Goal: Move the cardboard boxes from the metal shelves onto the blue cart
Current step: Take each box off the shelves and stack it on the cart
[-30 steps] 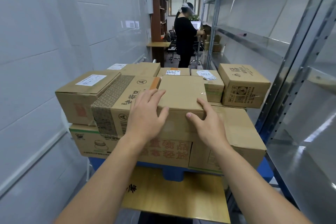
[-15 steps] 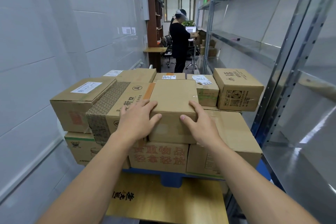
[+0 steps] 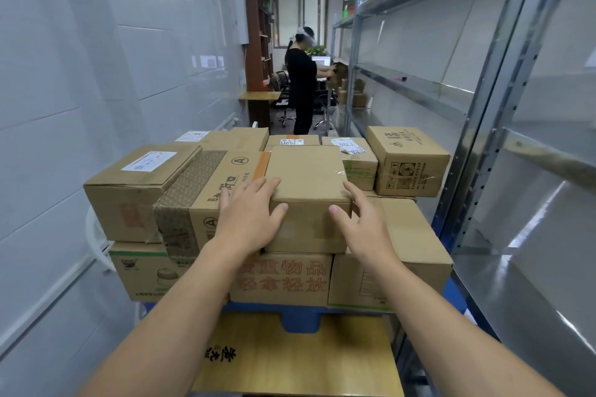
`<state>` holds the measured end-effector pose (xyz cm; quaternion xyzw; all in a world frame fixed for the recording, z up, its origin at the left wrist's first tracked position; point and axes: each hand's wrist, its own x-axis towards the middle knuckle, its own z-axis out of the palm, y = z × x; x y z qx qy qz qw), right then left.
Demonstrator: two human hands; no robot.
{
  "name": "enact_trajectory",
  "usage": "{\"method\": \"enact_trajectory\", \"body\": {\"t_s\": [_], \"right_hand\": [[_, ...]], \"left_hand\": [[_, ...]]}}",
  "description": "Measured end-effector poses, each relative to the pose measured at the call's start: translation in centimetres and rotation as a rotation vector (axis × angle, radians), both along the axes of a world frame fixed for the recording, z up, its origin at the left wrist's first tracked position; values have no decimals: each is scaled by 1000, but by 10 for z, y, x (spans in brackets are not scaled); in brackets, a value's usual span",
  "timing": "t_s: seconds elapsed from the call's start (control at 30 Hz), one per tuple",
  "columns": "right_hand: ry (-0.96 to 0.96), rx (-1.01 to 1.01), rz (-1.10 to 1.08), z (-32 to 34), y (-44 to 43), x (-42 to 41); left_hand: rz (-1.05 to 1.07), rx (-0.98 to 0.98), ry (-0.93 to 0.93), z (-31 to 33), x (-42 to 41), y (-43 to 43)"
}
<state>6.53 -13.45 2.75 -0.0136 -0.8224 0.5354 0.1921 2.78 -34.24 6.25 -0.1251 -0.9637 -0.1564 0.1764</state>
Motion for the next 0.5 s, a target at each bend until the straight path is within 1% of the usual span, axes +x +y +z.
{"method": "enact_trajectory", "body": {"t_s": [0.13,0.23,0.37,0.5], "right_hand": [[93,0,-71,13,-12,20],[128,5,-126,19,-24,36],[150,-37,-209,18,-44,64],[168,-55,-320,3,-71,101]], "left_hand": [[-85,97,70,2,6,1],[-152,182,97,3,13,-5],[-312,294,69,-2,32,-23],[-483,375,5,-9,55,-43]]}}
